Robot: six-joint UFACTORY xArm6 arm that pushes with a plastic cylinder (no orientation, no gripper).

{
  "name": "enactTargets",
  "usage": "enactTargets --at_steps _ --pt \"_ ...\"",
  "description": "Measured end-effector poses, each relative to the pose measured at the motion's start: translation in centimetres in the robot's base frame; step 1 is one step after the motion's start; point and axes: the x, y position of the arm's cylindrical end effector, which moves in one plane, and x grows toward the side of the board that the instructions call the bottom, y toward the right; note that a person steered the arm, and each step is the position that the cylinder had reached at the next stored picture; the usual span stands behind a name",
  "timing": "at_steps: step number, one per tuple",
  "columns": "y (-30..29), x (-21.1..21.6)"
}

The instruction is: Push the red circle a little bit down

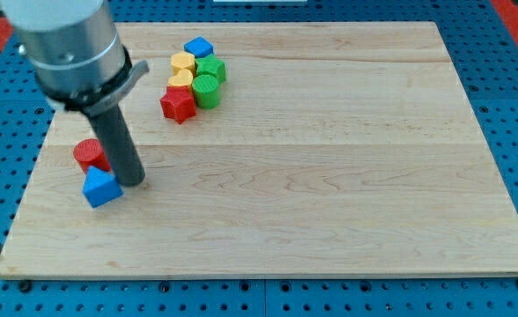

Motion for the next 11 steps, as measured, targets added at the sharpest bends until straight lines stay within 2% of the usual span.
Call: enactTargets --at_steps 1,2,3,5,6,11 --pt "0.0 0.2" --pt "0.9 -2.1" --pt "1.7 -7.6" --pt "-3.3 -3.6" --pt "-2.4 -2.0" --pt "-0.9 -8.1"
